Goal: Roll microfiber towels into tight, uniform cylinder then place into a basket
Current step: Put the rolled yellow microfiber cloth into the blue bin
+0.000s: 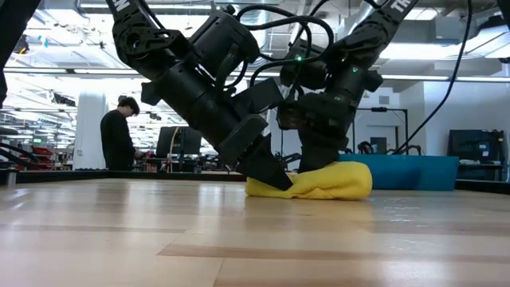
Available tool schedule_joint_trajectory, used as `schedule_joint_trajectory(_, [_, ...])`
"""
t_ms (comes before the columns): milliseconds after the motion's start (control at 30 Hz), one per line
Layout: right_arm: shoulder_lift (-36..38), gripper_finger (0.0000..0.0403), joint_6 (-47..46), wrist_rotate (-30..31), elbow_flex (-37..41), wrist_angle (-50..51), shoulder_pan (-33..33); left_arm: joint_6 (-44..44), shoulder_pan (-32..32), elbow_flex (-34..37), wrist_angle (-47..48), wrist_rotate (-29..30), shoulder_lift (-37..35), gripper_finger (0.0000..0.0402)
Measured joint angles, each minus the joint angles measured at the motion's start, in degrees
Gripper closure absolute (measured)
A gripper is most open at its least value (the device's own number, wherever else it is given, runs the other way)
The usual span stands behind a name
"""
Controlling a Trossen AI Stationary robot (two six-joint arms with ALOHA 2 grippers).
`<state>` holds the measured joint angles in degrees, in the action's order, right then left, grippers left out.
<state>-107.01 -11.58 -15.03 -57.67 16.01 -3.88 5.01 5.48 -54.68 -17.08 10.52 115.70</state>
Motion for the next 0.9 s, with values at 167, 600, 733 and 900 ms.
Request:
schedule_joint_trajectory(167, [-0.06,0.0334,-1.89,-3.56,0.04,-0.05,-0.59,-0.06,-0.02,0.00,-0.02,0.20,0.02,0.0310])
schedule_joint_trajectory(600, [-0.10,0.0394,-0.13,-3.95,0.15,-0.15,2.07,-6.09,2.49,0.35,15.44,1.22,-9.54,0.0310])
schedule_joint_trajectory(733, [-0.12,0.0390,0.01,-3.73,-0.16,-0.69,2.92,-5.98,3.39,0.33,19.79,3.25,-12.06,0.0310])
schedule_joint_trajectory(900, [-0.02,0.0395,0.85,-1.78,-1.07,0.98,4.49,-3.44,4.49,0.34,28.74,4.11,-16.08,0.0310])
